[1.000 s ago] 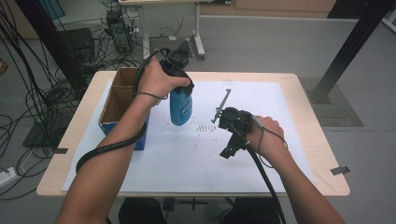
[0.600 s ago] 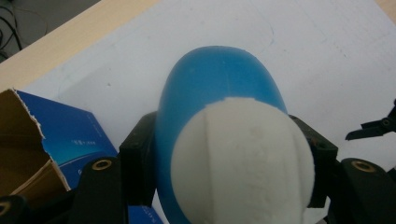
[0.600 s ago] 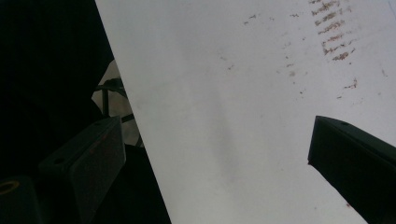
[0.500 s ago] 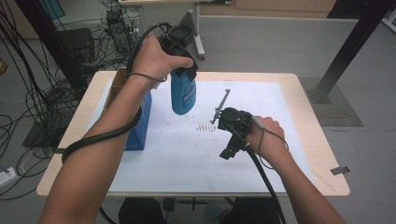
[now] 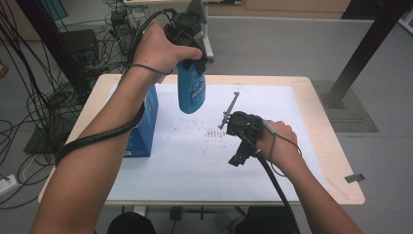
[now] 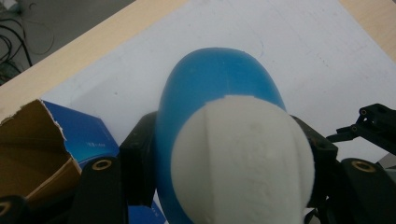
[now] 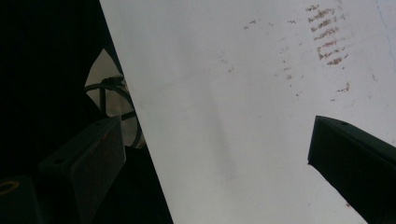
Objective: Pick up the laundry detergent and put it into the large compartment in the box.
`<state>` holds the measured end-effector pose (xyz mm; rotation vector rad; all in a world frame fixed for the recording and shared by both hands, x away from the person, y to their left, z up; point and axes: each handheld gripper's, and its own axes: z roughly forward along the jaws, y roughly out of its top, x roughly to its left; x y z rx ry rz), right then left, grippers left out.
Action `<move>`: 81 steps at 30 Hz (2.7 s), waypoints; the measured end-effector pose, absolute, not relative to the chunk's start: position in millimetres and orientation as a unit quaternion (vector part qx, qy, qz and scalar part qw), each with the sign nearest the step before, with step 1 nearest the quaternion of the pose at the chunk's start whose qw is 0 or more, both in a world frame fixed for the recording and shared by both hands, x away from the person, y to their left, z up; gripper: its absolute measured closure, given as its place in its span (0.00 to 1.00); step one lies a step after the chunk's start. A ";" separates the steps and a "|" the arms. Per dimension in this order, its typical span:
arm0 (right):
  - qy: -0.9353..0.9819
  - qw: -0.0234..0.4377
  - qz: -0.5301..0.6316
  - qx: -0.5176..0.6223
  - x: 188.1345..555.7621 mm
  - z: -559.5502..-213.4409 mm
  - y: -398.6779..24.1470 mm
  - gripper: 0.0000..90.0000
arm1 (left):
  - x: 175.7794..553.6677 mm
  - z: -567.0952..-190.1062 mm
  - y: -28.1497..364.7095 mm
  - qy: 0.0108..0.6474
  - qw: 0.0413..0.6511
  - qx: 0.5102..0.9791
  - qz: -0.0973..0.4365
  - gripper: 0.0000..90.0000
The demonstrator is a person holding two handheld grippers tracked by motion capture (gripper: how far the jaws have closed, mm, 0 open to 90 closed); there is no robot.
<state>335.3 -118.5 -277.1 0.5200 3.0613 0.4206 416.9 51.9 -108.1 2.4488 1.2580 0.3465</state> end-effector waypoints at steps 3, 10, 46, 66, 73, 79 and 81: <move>0.977 0.003 0.134 0.164 335.1 -277.1 -116.5 0.04 | 418.0 -108.3 54.8 0.451 0.185 0.865 0.121 0.42; 0.977 -0.001 0.138 0.160 336.0 -278.6 -112.5 0.04 | 418.7 -104.6 63.2 0.459 0.187 0.860 0.120 0.42; 0.979 -0.006 0.140 0.147 341.2 -283.2 -108.1 0.04 | 422.5 -81.7 196.0 0.603 0.167 0.765 0.152 0.42; 0.979 -0.009 0.144 0.148 344.5 -284.8 -109.3 0.04 | 426.6 -89.4 223.2 0.632 0.157 0.743 0.155 0.42; 0.979 -0.010 0.142 0.148 344.5 -286.0 -109.6 0.04 | 429.8 -104.9 226.0 0.635 0.144 0.746 0.144 0.42; 0.979 -0.010 0.141 0.149 344.0 -286.6 -107.8 0.04 | 432.0 -124.1 228.1 0.639 0.130 0.746 0.133 0.42; 0.979 -0.011 0.140 0.147 343.6 -286.4 -107.0 0.04 | 432.6 -129.1 228.9 0.641 0.129 0.745 0.133 0.42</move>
